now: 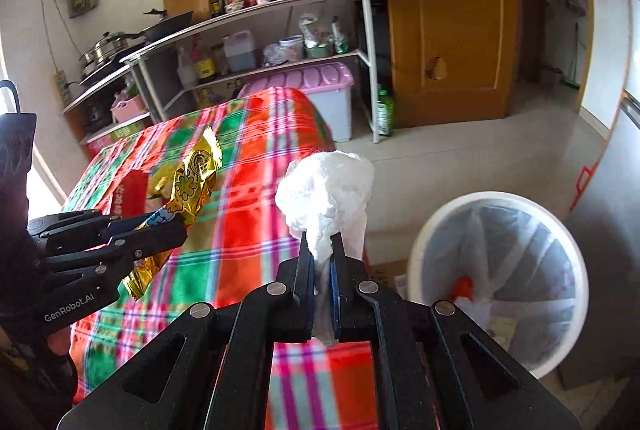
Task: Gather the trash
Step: 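Carry the gold wrapper and white tissue in both tools over the bin, then open both tools to drop the gold wrapper and tissue into the bin, then move both open tools back to the table toward the red snack bag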
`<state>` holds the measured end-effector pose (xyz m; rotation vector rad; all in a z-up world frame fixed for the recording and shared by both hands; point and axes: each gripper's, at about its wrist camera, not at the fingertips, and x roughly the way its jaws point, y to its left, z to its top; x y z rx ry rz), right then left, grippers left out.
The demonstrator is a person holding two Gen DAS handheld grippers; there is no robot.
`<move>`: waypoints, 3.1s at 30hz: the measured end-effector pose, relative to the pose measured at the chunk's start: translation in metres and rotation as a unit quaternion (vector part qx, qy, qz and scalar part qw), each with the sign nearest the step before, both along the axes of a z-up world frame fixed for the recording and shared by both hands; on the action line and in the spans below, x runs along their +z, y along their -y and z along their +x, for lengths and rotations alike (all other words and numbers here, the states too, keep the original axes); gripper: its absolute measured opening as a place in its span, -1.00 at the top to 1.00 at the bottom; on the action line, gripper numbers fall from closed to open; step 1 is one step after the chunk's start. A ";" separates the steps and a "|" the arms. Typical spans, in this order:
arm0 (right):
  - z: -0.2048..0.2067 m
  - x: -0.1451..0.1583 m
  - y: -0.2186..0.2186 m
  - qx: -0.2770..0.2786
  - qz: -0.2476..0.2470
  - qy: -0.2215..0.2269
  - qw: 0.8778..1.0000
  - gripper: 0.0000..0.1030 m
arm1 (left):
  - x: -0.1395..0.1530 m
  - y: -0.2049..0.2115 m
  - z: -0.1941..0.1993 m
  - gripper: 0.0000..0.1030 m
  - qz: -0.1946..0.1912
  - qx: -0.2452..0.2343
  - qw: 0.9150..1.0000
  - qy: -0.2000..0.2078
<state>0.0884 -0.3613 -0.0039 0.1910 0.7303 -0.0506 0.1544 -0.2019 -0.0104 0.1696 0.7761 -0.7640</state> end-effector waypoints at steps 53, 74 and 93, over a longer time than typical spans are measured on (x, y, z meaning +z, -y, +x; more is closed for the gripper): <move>-0.051 -0.077 0.175 -0.164 0.011 -0.100 0.981 0.13 | -0.083 0.222 0.001 0.21 0.062 -0.119 0.985 -0.106; -0.062 -0.023 0.113 -0.148 0.002 -0.032 0.988 0.12 | -0.015 0.123 -0.016 -0.02 0.019 -0.046 0.998 -0.022; -0.025 -0.002 0.020 -0.063 -0.002 0.001 0.998 -0.07 | -0.003 -0.005 -0.008 -0.02 -0.015 0.063 0.998 -0.013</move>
